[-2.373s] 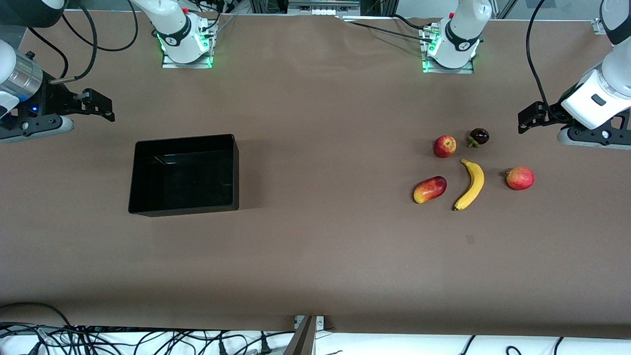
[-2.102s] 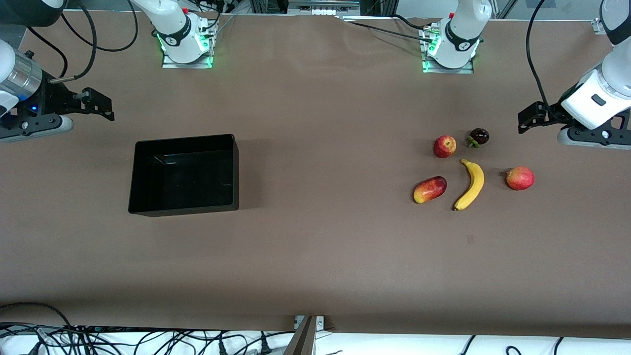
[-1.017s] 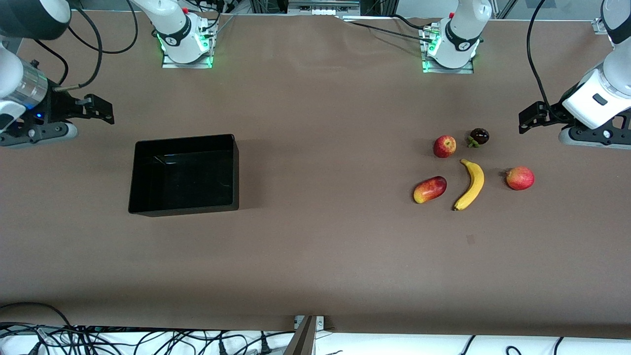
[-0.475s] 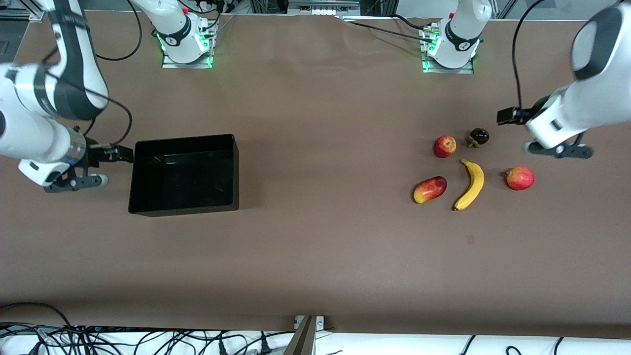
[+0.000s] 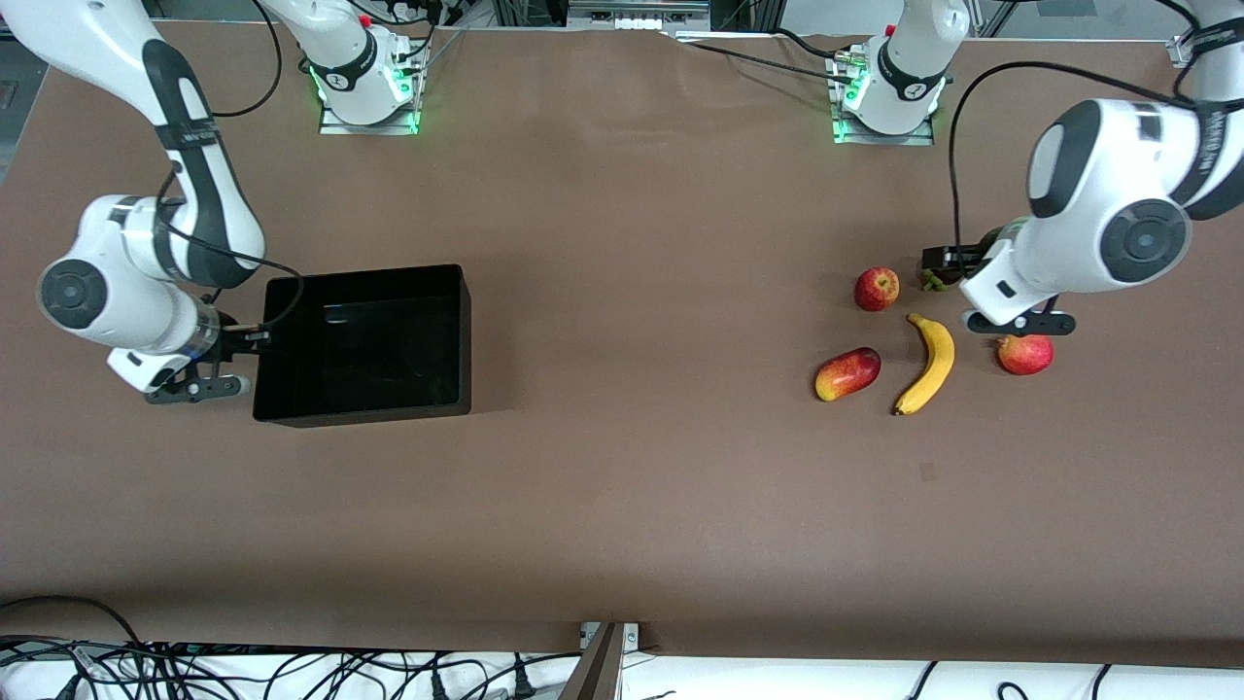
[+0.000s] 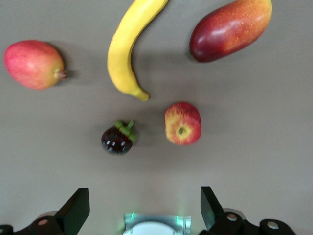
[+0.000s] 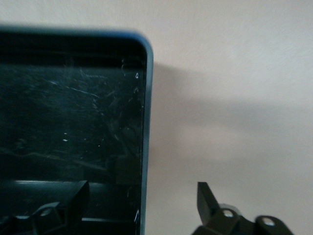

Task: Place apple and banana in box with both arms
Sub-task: 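Reach the right gripper to the box rim while the left gripper approaches the apple, then push the black box toward the fruit while the left gripper grasps the apple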

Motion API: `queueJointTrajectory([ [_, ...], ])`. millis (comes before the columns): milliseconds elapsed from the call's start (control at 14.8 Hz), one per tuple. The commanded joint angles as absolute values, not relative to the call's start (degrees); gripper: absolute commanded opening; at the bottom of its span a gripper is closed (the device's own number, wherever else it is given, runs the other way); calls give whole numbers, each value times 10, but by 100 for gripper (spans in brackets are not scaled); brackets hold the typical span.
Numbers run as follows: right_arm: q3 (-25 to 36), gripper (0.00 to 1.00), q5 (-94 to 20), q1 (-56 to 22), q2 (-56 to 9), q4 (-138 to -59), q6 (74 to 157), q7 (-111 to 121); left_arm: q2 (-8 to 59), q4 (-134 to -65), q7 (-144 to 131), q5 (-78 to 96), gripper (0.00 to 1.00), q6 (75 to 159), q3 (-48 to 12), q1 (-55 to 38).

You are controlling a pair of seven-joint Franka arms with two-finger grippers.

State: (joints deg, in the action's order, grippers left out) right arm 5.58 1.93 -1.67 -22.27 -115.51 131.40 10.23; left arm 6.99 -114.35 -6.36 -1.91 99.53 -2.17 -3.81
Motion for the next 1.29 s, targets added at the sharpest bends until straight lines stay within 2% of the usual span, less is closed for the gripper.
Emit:
queueJointTrajectory([
  [0,50,57,17,-8,-208,-1187,1334,110,30,-1250,-70,-18,100,1102,-22,-33],
  [68,50,34,17,-8,-208,-1187,1333,110,31,-1272,-76,-18,100,1136,-23,-34],
  [136,50,1,16,-8,-208,-1187,1329,108,31,-1295,-83,-18,100,1174,-24,-34],
  [407,44,0,2,-8,-205,-1164,1291,104,48,-1340,-95,-10,100,1271,-25,-38],
  [610,7,0,-21,-8,-207,-1101,1221,81,75,-1345,-122,31,100,1316,-40,-41],
  [949,-125,0,-31,-9,-242,-1002,1152,-86,116,-1360,-127,28,100,1360,-45,-45],
  [1220,-222,0,-43,-24,-275,-991,1190,-226,141,-1384,-125,17,100,1404,-47,-54],
])
